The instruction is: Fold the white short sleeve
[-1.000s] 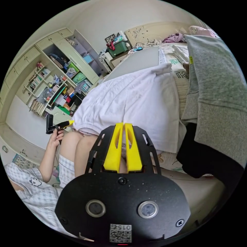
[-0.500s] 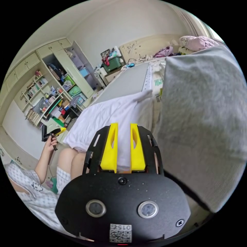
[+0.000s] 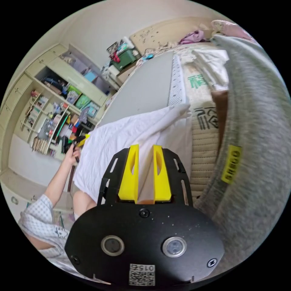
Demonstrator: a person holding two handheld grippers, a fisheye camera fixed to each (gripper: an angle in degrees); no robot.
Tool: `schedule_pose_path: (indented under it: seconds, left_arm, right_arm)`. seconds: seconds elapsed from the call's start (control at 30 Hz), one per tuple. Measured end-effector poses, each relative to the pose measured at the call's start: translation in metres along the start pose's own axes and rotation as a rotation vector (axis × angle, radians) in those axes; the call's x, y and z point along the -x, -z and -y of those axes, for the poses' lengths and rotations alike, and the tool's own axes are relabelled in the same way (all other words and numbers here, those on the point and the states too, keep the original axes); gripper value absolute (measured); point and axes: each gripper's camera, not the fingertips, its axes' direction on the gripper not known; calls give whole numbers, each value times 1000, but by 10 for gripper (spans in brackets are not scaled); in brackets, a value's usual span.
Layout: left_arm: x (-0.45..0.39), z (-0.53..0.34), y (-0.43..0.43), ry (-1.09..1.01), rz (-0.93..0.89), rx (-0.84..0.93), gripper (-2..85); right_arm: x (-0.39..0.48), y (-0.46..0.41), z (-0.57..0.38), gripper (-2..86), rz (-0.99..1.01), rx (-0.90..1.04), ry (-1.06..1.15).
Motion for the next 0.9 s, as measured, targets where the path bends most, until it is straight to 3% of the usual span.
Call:
schedule_pose_path:
  seconds: [0.17,0.43,0.57,0.67,0.9]
  left_arm:
    - [-44,21,-2,-131,117,53,11]
    - [-112,23,6,-205,318,59,21]
    - [-179,33,29,-335,520,26,37]
    - [-253,37,18,-520,534,54,45]
    - [-429,35,-84,-839,190,224,54]
  right_arm:
    - [-6,4,-18,4,-156,-22,44]
    - [4,6,-51,31,-440,-42,79]
    - [-3,28,-86,70,-256,-46,99]
    - [-3,41,-126,81,-107,-87,148]
    - [-22,31,-171,78,38,-102,158]
